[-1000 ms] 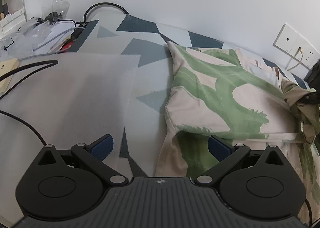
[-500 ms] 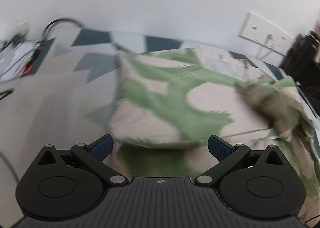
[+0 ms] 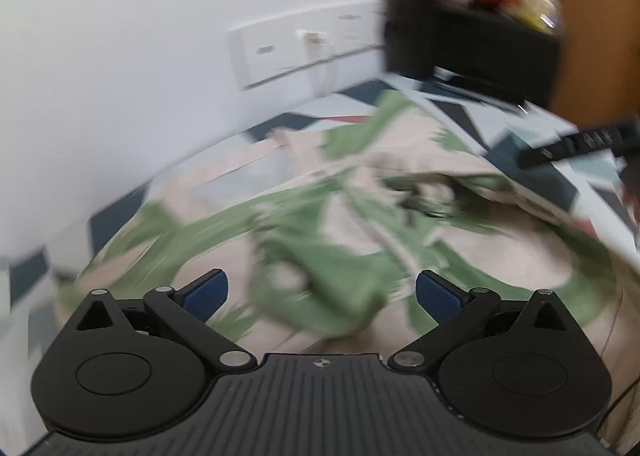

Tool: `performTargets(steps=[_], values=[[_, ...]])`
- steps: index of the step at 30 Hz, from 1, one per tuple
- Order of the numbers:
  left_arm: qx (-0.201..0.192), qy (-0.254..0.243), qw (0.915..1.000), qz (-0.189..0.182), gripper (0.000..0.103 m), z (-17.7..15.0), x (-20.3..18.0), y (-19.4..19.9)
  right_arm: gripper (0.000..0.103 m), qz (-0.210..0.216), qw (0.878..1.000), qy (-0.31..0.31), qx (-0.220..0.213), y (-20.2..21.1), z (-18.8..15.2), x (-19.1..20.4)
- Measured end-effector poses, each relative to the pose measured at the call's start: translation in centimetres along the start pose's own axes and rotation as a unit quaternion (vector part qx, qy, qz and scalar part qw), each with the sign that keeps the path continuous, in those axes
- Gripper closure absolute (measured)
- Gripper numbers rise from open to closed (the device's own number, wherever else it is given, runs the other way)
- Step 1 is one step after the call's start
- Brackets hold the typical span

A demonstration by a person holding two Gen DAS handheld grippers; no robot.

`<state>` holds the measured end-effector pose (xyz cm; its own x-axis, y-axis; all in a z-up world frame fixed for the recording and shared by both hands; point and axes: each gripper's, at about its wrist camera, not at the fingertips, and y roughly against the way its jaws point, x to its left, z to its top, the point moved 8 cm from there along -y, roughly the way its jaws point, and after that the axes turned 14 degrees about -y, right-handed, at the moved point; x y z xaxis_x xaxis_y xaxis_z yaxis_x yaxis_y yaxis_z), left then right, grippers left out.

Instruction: Fold clothes

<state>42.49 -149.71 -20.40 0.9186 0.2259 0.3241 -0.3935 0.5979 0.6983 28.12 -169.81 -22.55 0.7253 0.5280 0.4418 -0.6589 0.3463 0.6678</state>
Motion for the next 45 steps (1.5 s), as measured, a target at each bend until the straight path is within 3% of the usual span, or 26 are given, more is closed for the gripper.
performTargets(steps=[2,5,6,8,9,10,13,16,18,20,24,28,30,32,34,39,41,45], values=[[0.008,-0.017,0.9998,-0.01,0.022,0.8,-1.2,-1.1,0.013,0.008,1.0,0.013,0.0,-0.1,-0.2,0.4],[0.023,-0.033,0.9989,-0.026,0.026,1.7,-2.8,-2.8,0.013,0.027,0.999,0.038,0.0,-0.2,-0.1,1.6],[0.031,-0.029,0.9987,-0.03,0.033,1.8,-3.0,-3.4,0.013,0.034,0.998,0.048,0.001,-0.2,-0.2,2.0],[0.045,-0.003,0.9982,-0.039,0.063,1.8,-2.7,-4.4,0.013,0.046,0.996,0.072,0.004,-0.2,-0.4,3.0],[0.047,0.018,0.9975,-0.049,0.084,1.7,-2.4,-4.5,0.013,0.05,0.995,0.085,0.006,-0.3,-0.6,3.5],[0.044,0.043,0.9963,-0.059,0.091,1.6,-1.9,-4.4,0.013,0.055,0.994,0.098,0.007,-0.5,-0.8,4.0],[0.027,0.097,0.9932,-0.059,0.096,1.1,0.1,-3.1,0.017,0.067,0.988,0.136,0.011,-0.9,-1.3,5.2],[0.015,0.165,0.9858,-0.027,0.097,-1.0,3.5,-0.9,0.041,0.068,0.983,0.17,0.014,-1.7,-1.4,6.0],[0.006,0.21,0.9777,-0.006,0.097,-2.5,5.7,0.5,0.08,0.062,0.982,0.179,0.019,-2.2,-1.1,6.1],[-0.002,0.254,0.967,0.016,0.097,-4.0,7.9,2.0,0.097,0.058,0.985,0.161,0.016,-2.4,-0.3,5.6],[-0.014,0.34,0.9384,0.058,0.1,-7.4,12.1,4.9,0.097,0.041,0.996,0.084,-0.007,-2.3,2.1,3.0],[0.012,0.41,0.9084,0.083,0.1,-12.6,14.2,6.2,0.098,0.026,0.999,0.031,-0.006,-2.4,2.8,0.5],[0.017,0.436,0.8976,0.061,0.095,-13.8,14.3,6.1,0.098,0.021,1.0,0.015,-0.002,-2.4,2.7,-0.3],[0.017,0.448,0.8931,0.038,0.076,-14.0,13.7,5.9,0.098,0.016,1.0,0.009,0.002,-2.4,2.3,-0.8],[0.012,0.453,0.8913,0.019,0.037,-13.8,13.0,6.0,0.097,0.012,1.0,0.009,0.005,-2.5,2.0,-0.8],[0.001,0.492,0.8692,-0.053,0.035,-12.7,10.7,5.6,0.095,0.011,1.0,0.016,0.005,-2.4,2.0,-0.1],[0.009,0.493,0.8668,-0.075,0.035,-12.4,9.7,5.5,0.093,0.013,1.0,0.02,0.007,-2.3,2.1,0.2],[0.028,0.511,0.852,-0.109,0.035,-12.5,7.6,5.6,0.082,0.022,0.999,0.04,0.006,-2.0,1.9,1.1]])
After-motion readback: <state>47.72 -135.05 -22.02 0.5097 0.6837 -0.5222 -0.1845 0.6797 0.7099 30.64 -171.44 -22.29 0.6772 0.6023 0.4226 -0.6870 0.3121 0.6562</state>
